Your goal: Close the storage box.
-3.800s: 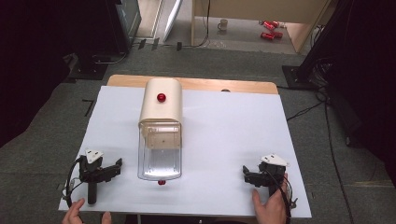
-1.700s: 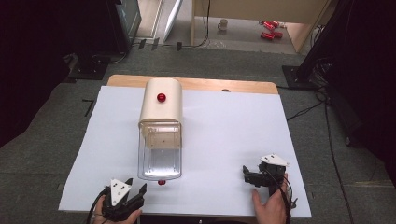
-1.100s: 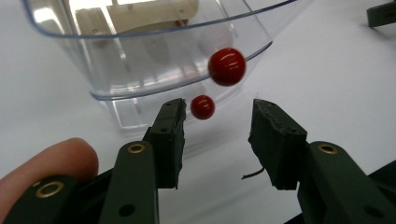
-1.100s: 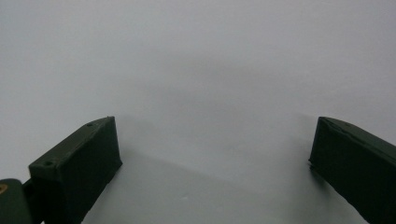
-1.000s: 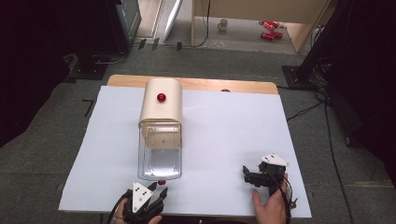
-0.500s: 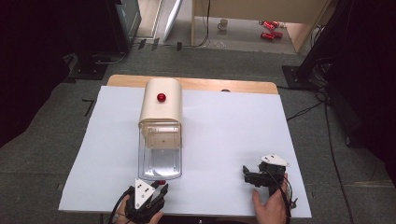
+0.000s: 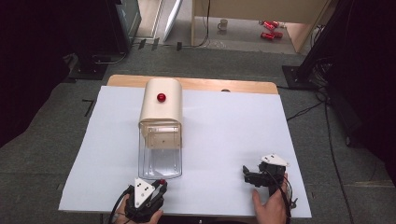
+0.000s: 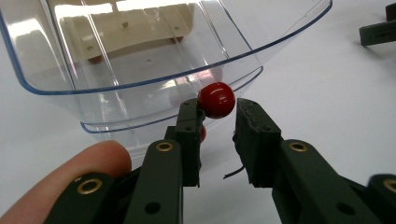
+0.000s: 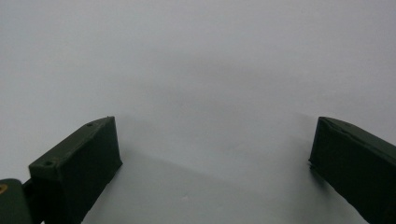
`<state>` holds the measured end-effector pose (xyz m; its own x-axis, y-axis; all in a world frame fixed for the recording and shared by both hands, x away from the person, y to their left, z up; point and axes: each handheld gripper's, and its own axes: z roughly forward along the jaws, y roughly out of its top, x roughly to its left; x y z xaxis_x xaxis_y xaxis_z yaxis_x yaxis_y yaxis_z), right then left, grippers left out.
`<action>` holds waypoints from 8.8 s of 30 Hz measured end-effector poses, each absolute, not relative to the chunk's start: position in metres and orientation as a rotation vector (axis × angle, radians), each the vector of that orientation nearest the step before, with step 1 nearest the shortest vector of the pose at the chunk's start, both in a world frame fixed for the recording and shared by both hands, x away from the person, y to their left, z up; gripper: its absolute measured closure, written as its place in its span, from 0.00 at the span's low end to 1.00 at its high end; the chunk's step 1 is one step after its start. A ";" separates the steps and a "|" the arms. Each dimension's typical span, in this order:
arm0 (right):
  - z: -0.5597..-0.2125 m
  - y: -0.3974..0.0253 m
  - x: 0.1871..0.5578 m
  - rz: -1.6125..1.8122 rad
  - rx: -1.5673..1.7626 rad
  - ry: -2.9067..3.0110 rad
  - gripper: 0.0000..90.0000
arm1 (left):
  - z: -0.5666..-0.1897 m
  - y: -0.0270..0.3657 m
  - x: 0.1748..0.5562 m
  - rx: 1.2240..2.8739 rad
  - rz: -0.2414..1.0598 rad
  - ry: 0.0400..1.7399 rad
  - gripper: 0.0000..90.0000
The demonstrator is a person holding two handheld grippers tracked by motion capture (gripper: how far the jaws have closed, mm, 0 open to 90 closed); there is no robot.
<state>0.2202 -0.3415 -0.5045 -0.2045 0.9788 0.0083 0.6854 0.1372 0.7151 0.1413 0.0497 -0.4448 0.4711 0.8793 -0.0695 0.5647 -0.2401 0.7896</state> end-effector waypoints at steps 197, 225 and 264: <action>-0.504 -0.342 0.220 0.830 1.593 1.953 0.02 | -0.484 0.047 0.158 1.950 0.450 1.343 0.82; -0.504 -0.342 0.220 0.830 1.593 1.954 0.02 | -0.463 0.052 0.172 1.911 0.477 1.321 0.83; -0.504 -0.342 0.220 0.830 1.593 1.954 0.02 | -0.463 0.047 0.230 1.919 0.503 1.333 0.84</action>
<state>0.2203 -0.3416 -0.5045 -0.2048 0.9788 0.0085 0.6856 0.1372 0.7149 0.2296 0.0473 -0.4632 0.3850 0.9187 -0.0880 0.6312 -0.1925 0.7513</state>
